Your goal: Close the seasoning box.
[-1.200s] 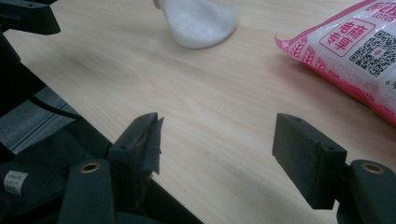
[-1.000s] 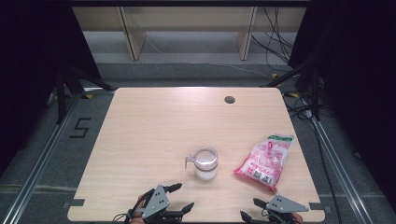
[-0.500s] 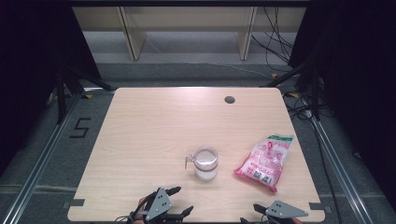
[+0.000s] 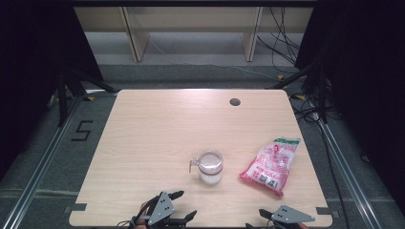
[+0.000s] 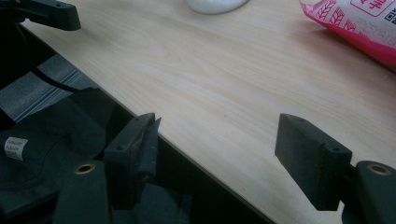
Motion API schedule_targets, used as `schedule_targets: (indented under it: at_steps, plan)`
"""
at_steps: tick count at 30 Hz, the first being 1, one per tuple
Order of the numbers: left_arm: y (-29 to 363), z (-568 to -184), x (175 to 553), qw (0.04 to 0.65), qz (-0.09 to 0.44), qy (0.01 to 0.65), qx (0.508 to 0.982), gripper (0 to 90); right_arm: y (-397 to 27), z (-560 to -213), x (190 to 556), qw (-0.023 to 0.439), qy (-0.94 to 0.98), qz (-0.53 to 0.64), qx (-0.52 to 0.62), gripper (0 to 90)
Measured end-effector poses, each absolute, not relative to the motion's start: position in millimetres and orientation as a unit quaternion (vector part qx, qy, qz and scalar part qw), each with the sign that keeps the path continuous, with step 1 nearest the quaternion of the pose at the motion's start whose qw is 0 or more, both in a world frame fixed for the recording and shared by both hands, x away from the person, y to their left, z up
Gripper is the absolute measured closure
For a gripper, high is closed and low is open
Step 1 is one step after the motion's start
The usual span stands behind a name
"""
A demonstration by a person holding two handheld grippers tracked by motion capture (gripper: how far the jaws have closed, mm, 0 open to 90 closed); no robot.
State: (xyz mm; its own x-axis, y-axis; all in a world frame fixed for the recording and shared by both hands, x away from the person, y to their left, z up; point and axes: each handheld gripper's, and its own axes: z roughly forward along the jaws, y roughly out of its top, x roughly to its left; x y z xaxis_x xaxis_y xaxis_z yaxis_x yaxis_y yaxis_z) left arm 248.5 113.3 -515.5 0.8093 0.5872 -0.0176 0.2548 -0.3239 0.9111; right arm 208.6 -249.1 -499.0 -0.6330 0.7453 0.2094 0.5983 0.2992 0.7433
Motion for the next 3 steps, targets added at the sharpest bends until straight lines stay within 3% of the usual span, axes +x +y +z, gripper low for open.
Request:
schedule_targets:
  at_steps: [3]
  plan:
    - [115.5,-515.2,249.4,0.510,0.165,0.262,0.803,26.0,-249.4,-498.8,208.5,0.086,0.801,0.419,0.419,30.5]
